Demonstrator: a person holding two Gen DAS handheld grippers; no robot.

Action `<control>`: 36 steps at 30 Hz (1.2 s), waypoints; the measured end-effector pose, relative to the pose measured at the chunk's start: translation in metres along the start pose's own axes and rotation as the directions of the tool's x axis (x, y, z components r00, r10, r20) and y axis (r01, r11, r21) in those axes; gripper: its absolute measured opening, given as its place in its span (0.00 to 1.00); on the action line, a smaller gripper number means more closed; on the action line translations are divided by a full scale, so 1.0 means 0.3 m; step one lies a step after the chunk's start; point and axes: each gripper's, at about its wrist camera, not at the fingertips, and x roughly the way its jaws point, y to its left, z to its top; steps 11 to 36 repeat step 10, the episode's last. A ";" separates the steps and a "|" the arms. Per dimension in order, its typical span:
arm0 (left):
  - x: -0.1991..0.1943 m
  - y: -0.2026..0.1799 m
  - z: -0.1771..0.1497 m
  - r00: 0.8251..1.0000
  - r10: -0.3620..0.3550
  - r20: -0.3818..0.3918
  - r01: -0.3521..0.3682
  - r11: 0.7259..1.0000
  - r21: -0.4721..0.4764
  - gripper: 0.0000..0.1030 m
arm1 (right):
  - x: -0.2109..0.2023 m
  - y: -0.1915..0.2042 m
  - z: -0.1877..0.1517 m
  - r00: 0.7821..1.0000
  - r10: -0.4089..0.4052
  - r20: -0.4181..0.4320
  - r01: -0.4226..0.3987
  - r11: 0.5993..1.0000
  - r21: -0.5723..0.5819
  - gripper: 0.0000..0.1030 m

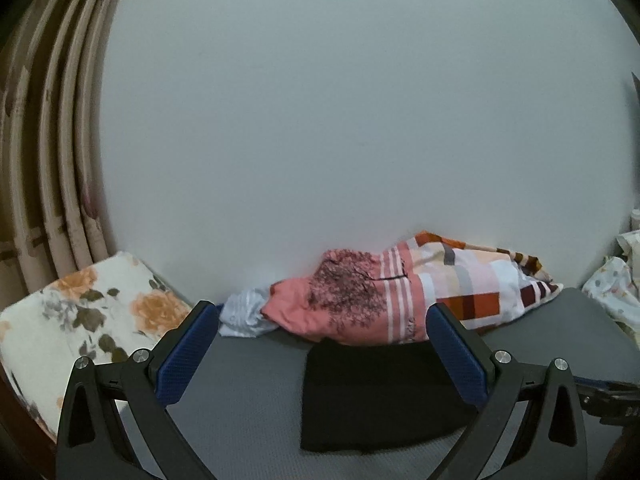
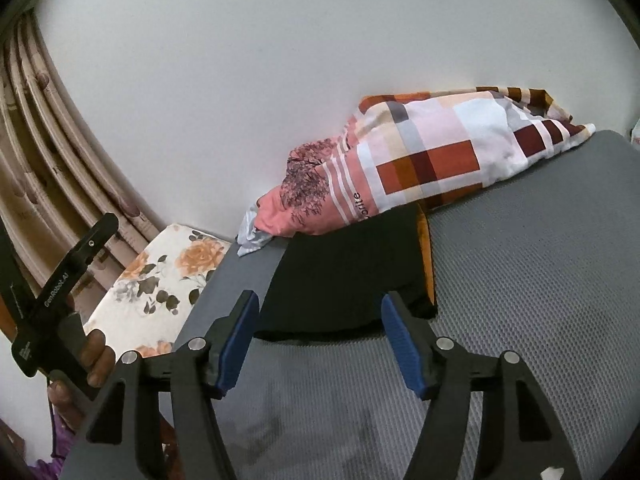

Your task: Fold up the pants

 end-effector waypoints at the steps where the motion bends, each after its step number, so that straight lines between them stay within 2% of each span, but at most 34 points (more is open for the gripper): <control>1: -0.001 -0.005 -0.004 1.000 -0.007 -0.008 0.007 1.000 -0.004 1.00 | -0.003 -0.001 -0.003 1.000 0.000 -0.001 0.000 1.000 0.001 0.60; 4: 0.008 -0.008 -0.020 0.999 -0.034 -0.020 0.034 0.999 -0.014 1.00 | -0.001 -0.002 -0.004 1.000 -0.004 -0.007 0.004 1.000 -0.002 0.62; 7: 0.006 -0.006 -0.034 1.000 -0.005 -0.001 0.005 1.000 -0.022 1.00 | 0.004 0.000 -0.009 1.000 -0.002 -0.015 0.002 1.000 0.002 0.62; 10: 0.013 0.007 -0.039 1.000 -0.016 -0.024 0.015 0.999 -0.043 1.00 | 0.011 0.013 -0.016 1.000 -0.003 -0.021 0.002 1.000 -0.008 0.62; 36: 0.013 0.007 -0.039 1.000 -0.016 -0.024 0.015 0.999 -0.043 1.00 | 0.011 0.013 -0.016 1.000 -0.003 -0.021 0.002 1.000 -0.008 0.62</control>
